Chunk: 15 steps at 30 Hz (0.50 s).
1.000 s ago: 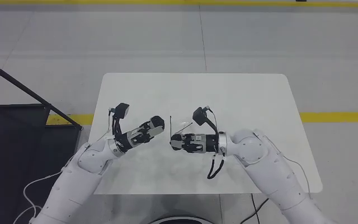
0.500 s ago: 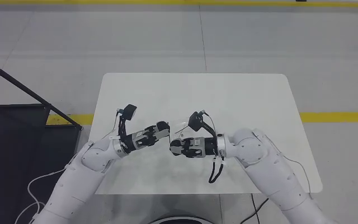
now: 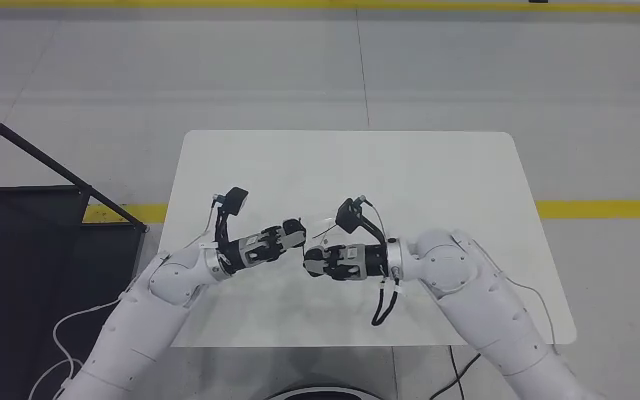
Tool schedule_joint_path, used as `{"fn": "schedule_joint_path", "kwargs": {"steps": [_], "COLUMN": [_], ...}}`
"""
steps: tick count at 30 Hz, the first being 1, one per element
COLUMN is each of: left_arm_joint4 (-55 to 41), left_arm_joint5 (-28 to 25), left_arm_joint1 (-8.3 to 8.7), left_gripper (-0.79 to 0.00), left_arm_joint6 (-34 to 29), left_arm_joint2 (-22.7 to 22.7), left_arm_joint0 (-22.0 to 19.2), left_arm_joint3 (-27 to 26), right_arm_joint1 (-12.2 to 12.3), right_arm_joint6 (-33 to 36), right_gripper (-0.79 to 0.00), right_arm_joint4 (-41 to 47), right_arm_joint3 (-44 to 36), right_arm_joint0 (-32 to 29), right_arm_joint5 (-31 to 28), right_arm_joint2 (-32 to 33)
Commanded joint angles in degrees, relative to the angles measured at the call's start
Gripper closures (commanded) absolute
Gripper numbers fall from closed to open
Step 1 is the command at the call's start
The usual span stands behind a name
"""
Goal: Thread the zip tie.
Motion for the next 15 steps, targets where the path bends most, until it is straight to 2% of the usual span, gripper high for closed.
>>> {"fn": "schedule_joint_path", "kwargs": {"steps": [1,5,15], "left_arm_joint4": [-0.1,-0.3,-0.6], "left_arm_joint5": [0.1,0.1,0.1], "left_arm_joint1": [-0.01,-0.07,-0.18], "left_gripper": [-0.256,-0.237,-0.086], "left_arm_joint6": [-0.2,-0.4,-0.8], "left_arm_joint2": [0.1,0.2,0.3], "left_arm_joint0": [-0.1,-0.2,-0.5], "left_arm_joint3": [0.1,0.2,0.5], "right_arm_joint1": [0.0,0.0,-0.1], "right_arm_joint6": [0.0,-0.1,0.2], "right_gripper": [0.000,0.000,0.000], "right_arm_joint4": [0.0,0.2,0.5], "right_arm_joint3": [0.1,0.3,0.7], "right_arm_joint0": [0.0,0.1,0.4], "right_arm_joint5": [0.0,0.2,0.4], "right_arm_joint2": [0.0,-0.1,-0.3]}}
